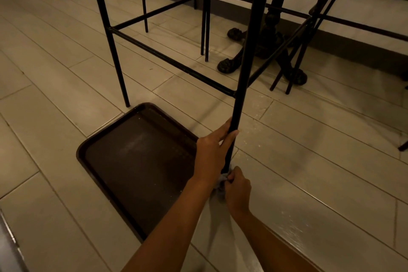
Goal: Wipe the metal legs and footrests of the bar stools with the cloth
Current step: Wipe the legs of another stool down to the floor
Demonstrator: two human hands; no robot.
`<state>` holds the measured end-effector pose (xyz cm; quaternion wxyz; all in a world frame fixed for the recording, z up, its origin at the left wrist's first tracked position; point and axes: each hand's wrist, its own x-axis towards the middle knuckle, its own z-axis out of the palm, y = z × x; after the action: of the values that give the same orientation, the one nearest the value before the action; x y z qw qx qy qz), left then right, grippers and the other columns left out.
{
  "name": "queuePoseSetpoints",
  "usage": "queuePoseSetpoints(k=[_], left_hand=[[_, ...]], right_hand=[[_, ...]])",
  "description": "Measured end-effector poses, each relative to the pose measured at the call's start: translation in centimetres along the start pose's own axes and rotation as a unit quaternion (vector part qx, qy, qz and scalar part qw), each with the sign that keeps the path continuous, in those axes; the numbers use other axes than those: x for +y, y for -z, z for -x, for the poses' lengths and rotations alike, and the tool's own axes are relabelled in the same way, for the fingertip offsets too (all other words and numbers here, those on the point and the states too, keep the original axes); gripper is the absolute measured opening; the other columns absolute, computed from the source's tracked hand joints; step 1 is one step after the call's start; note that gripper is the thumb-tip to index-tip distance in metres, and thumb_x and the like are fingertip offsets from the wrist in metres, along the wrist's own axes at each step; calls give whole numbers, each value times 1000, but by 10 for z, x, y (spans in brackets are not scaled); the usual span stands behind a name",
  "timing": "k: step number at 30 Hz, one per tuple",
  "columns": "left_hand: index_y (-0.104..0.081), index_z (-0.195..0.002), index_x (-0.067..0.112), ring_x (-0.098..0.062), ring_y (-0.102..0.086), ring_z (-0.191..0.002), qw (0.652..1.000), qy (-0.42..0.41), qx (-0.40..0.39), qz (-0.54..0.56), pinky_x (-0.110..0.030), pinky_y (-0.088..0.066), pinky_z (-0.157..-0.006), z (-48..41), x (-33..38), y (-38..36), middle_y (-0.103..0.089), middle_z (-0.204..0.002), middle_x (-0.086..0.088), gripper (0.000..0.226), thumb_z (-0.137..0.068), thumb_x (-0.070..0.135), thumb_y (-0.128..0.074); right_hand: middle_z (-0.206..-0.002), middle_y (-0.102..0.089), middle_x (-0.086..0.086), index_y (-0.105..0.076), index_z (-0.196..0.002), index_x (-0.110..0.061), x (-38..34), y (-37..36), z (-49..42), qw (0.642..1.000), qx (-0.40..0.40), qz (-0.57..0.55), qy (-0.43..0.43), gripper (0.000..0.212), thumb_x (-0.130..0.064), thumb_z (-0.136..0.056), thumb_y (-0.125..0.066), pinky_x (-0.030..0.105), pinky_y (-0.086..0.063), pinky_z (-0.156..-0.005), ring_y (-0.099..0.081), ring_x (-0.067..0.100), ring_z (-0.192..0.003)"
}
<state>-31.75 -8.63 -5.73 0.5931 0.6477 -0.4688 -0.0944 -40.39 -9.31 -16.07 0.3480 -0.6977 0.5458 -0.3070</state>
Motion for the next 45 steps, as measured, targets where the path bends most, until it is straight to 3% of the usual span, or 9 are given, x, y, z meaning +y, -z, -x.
queuePoseSetpoints(k=[7, 12, 19, 23, 28, 33, 36, 39, 45], left_hand=[[-52, -123, 2, 4, -59, -88, 1000, 3, -3, -3, 0, -45, -78, -1, 1, 1, -64, -105, 1, 45, -81, 8, -67], [-52, -123, 2, 5, -58, -94, 1000, -3, 1, -7, -3, -46, -81, -1, 0, 1, -67, -109, -12, 45, -81, 7, -68], [-49, -123, 6, 10, -55, -94, 1000, -7, 8, -12, 0, -44, -81, -1, 2, 1, -58, -107, 5, 46, -81, 6, -67], [-56, -120, 1, 7, -57, -89, 1000, -4, 3, -22, 0, -45, -78, -1, 2, 1, -60, -105, 6, 42, -81, 8, -68], [-59, -118, -1, 4, -58, -90, 1000, 15, 7, -17, -1, -46, -79, -2, 3, 3, -67, -105, -7, 40, -80, 8, -68], [-59, -118, 1, 5, -57, -93, 999, 35, -5, -5, -2, -46, -80, -4, 9, 4, -67, -107, -6, 38, -82, 8, -67], [-60, -118, 1, 6, -56, -92, 998, 51, -19, -9, 0, -45, -79, -6, 12, 6, -69, -106, -11, 37, -82, 8, -67], [-59, -120, 3, 2, -61, -86, 996, 85, -38, -17, 1, -44, -76, -8, 18, 8, -70, -104, -10, 37, -84, 10, -65], [-66, -110, 17, -18, -68, -75, 987, 114, -100, -51, -40, -56, -74, -9, 35, 18, -71, -82, -9, 31, -93, 37, -49]], right_hand=[[-57, -37, -12, -34, -67, -22, -1, 1, -9, 998, -44, 36, -11, 39, 11, -83, -47, 7, -40, -50, -35, -4, -52], [-54, -39, -12, -26, -59, -28, 4, 3, -3, 999, -30, 41, -18, 51, 14, -79, -47, 14, -36, -42, -36, -3, -49], [-57, -35, -11, -21, -61, -30, -1, 0, -10, 994, -70, 79, 4, 51, 5, -87, -47, 12, -34, -42, -34, -4, -50], [-53, -36, -9, -23, -57, -27, 2, 0, -10, 996, -56, 72, -20, 51, 11, -80, -48, 15, -30, -39, -40, 9, -48], [-49, -35, -11, -25, -56, -28, -7, 6, -2, 1000, 9, 22, -2, 54, 16, -75, -49, 8, -35, -44, -34, 0, -45], [-54, -52, 0, -28, -56, -30, -24, 16, -4, 999, 39, -17, 4, 50, 6, -80, -52, 10, -35, -45, -44, 2, -45], [-49, -43, -12, -29, -57, -31, -41, 27, -5, 997, 63, -47, 27, 52, 9, -77, -54, 8, -33, -44, -52, -3, -50], [-49, -42, -11, -31, -58, -31, -57, 37, -10, 992, 78, -85, 53, 51, 7, -77, -59, 12, -30, -42, -49, 3, -49], [-50, -44, -11, -35, -59, -26, -90, 62, -17, 980, 109, -134, 98, 44, 2, -80, -60, 12, -30, -41, -48, 4, -47]])
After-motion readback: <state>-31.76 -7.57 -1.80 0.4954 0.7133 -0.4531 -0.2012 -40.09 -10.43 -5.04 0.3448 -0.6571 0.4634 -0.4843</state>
